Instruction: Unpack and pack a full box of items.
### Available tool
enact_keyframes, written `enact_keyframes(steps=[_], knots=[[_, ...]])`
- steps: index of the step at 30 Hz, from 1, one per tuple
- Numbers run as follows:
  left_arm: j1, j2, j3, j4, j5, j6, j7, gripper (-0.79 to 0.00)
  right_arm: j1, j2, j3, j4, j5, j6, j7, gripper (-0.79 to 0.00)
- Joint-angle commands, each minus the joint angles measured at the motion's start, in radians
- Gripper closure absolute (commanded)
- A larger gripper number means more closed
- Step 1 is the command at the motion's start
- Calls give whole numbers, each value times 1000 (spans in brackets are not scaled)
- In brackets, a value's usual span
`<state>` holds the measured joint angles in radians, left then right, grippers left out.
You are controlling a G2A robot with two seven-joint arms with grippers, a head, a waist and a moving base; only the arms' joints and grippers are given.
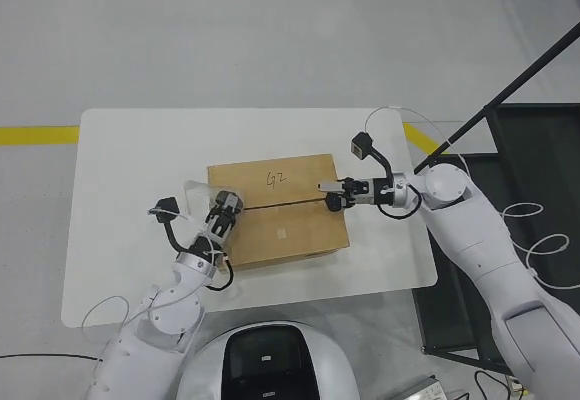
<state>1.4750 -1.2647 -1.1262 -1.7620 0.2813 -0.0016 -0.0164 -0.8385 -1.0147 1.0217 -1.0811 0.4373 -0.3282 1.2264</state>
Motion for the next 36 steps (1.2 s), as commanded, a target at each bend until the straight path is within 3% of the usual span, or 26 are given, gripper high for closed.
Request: enact_keyframes(steps=[1, 15, 16, 17, 18, 25, 36], knots=[[1, 0, 1, -2, 26, 10, -4, 0, 1, -1, 0, 2, 0, 0, 0, -785], [-32, -12, 47, 39, 120, 75, -29, -12, -14, 0, 23, 11, 6, 2, -7, -785], [-37, -14, 50, 46, 121, 77, -30, -129, -17, 1, 26, 11, 6, 0, -7, -785], [-40, -15, 53, 50, 121, 79, -31, -342, -18, 1, 29, 10, 7, -1, -7, -785], [-44, -16, 56, 55, 120, 79, -31, -785, -21, 2, 32, 9, 7, -2, -8, -785], [-49, -23, 65, 52, 88, 52, -46, -785, -52, 14, 85, -7, 25, -43, -23, -785], [-54, -35, 82, 61, -24, -97, -63, -785, -169, 46, 220, -19, 85, -102, -61, -785]])
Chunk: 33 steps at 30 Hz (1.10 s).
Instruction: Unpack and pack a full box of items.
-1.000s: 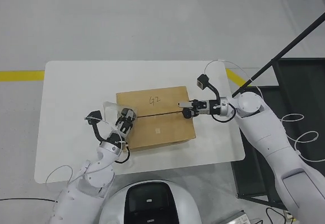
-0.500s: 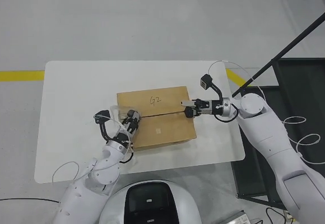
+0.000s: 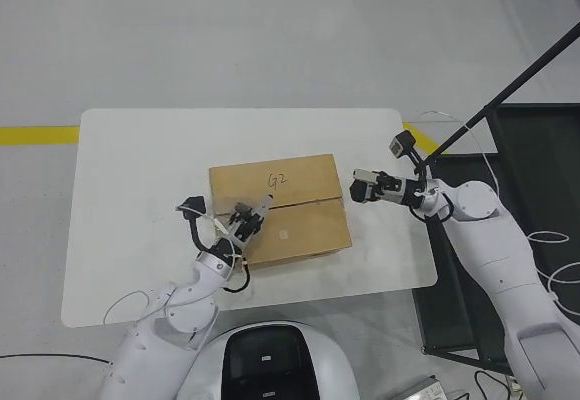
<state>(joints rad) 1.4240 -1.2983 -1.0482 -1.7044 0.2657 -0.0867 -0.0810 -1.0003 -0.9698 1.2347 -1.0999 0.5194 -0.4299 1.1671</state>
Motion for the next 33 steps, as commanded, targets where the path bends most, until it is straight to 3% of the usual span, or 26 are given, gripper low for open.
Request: enact_keyframes(steps=[1, 12, 17, 27, 33], knots=[[-8, -4, 9, 9, -18, -26, 4, -785, -15, 3, 14, 0, 6, -1, -3, -785], [-109, -40, 94, 150, -35, -129, 84, -785, -73, 12, 64, 28, 28, -7, -30, -785], [-164, -60, 150, 219, -35, -149, 66, -785, -96, 16, 90, 40, 39, -17, -44, -785], [-214, -87, 202, 250, -16, -151, 68, -785, -127, 21, 123, 37, 45, -18, -52, -785], [-229, -102, 225, 270, -52, -198, 54, -785, -127, 19, 116, 21, 31, -7, -53, -785]])
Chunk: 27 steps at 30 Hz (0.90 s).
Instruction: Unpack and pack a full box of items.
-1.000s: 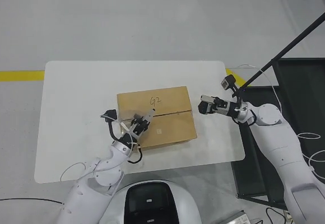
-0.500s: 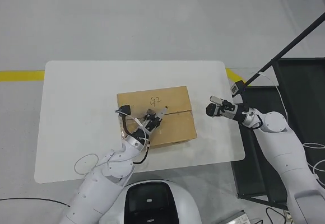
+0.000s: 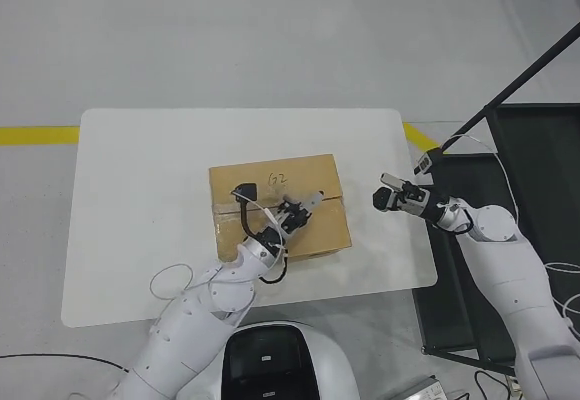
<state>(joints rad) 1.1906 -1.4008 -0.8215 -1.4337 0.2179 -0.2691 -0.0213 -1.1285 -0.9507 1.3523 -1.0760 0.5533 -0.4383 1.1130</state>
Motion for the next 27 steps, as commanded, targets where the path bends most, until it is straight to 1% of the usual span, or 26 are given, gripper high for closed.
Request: enact_keyframes(steps=[1, 4, 8, 12, 16, 19, 22, 27], knots=[[12, 2, -7, -5, -9, -32, -13, -785, 2, -1, -3, -5, -6, 2, 0, -785], [45, 13, -45, -38, -3, -68, -27, -785, 7, -2, -8, -8, -12, 8, 0, -785], [108, 35, -117, -112, 33, -79, -41, -785, 18, -5, -16, -11, -20, 12, 2, -785], [194, 59, -198, -212, 71, -81, -68, -785, 29, -8, -26, -16, -27, 13, 6, -785], [292, 85, -281, -328, 90, -61, -156, -785, 43, -11, -36, -27, -39, 16, 17, -785], [356, 101, -344, -407, 112, -54, -191, -785, 52, -12, -40, -35, -46, 18, 19, -785], [407, 111, -404, -462, 121, -61, -175, -785, 61, -14, -48, -46, -56, 20, 26, -785], [489, 122, -501, -511, 120, -106, -91, -785, 81, -20, -79, -76, -87, 34, 40, -785]])
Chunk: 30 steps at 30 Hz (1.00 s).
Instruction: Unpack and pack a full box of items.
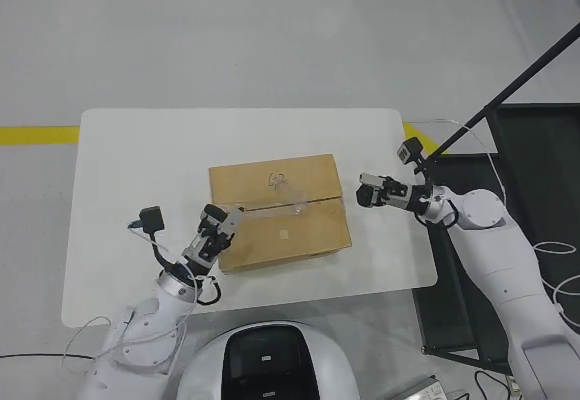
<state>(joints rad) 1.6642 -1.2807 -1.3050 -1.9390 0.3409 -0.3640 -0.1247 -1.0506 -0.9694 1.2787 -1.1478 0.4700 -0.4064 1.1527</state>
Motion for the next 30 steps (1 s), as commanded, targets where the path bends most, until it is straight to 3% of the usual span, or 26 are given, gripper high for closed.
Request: enact_keyframes(steps=[1, 7, 13, 16, 30], knots=[[31, 3, -35, -10, -9, -22, 28, -785, 7, -3, -13, -9, -9, 5, 3, -785], [91, 9, -114, 11, -26, -82, 112, -785, 43, -13, -58, -15, -51, 3, 8, -785], [94, 6, -160, 52, -23, -121, 231, -785, 50, -15, -66, -10, -65, -7, 4, -785], [80, 7, -181, 66, -48, -113, 233, -785, 50, -15, -66, -10, -65, -7, 4, -785], [-27, 48, -303, 111, -176, -24, -300, -785, 50, -15, -66, -10, -65, -7, 4, -785]])
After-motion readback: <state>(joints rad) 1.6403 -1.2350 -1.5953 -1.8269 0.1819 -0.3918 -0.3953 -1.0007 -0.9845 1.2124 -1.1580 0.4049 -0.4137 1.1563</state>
